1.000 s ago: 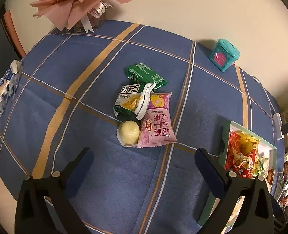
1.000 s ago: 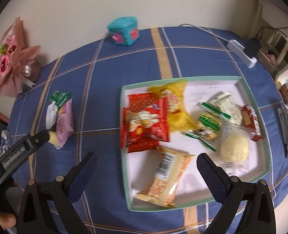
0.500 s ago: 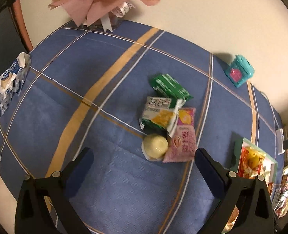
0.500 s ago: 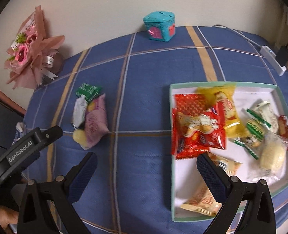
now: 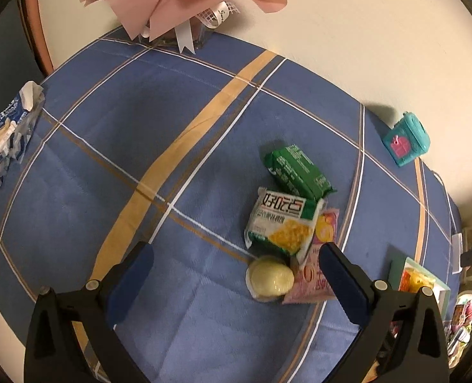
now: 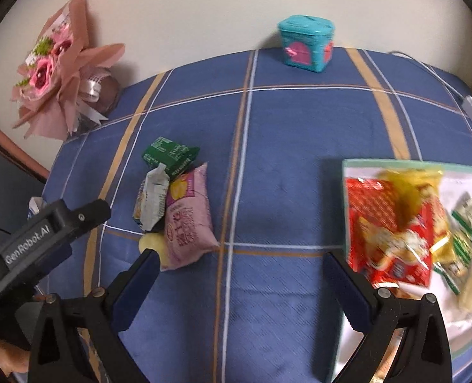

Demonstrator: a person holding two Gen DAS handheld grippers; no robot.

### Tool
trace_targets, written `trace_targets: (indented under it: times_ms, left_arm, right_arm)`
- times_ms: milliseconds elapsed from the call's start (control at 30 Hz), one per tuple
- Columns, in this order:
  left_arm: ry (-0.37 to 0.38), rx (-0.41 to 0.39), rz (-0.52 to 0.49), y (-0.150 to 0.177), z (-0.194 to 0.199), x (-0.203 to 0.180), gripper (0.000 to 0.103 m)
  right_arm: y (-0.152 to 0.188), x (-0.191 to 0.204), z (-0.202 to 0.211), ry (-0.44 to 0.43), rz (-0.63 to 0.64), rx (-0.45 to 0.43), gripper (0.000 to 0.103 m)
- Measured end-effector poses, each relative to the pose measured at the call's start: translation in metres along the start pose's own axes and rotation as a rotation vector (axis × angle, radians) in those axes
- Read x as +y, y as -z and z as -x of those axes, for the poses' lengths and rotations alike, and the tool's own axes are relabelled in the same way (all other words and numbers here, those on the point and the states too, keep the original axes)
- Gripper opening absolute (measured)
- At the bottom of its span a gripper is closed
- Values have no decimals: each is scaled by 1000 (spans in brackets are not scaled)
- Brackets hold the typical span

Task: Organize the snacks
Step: 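Move both open tools back toward the pink Swiss roll packet, then grasp the white-green cracker packet with the left tool while the right grasps the pink Swiss roll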

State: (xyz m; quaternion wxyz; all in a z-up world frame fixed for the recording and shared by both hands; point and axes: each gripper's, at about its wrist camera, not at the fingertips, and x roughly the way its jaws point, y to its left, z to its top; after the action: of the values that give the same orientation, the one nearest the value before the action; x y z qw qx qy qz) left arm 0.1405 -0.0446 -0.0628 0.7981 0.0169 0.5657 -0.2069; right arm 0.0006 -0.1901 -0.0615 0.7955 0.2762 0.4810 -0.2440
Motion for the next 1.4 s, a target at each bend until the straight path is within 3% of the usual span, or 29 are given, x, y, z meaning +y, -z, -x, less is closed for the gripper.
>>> trace_targets:
  times_ms: [633,967,1267,1333,1400]
  left_arm:
    - [49,52,-39,-25,-51,-7,103]
    - [101,80,-84,-23,-66,-20,103]
    - [81,107,-136,-18,-78,-35,102]
    - [64,105,-139,-17,-80,-36,101]
    - [55,109,-137,-18,-82,-35,90]
  right_arm:
    - [-16,46,-80,73,160,46,99]
    - [-23,29,-87,99,121,47,94]
    - [-32,6,-83,121,97,17,89]
    - [-33,6,-83,110,111,15,89]
    - [-34,7,-83,112,119,13,89]
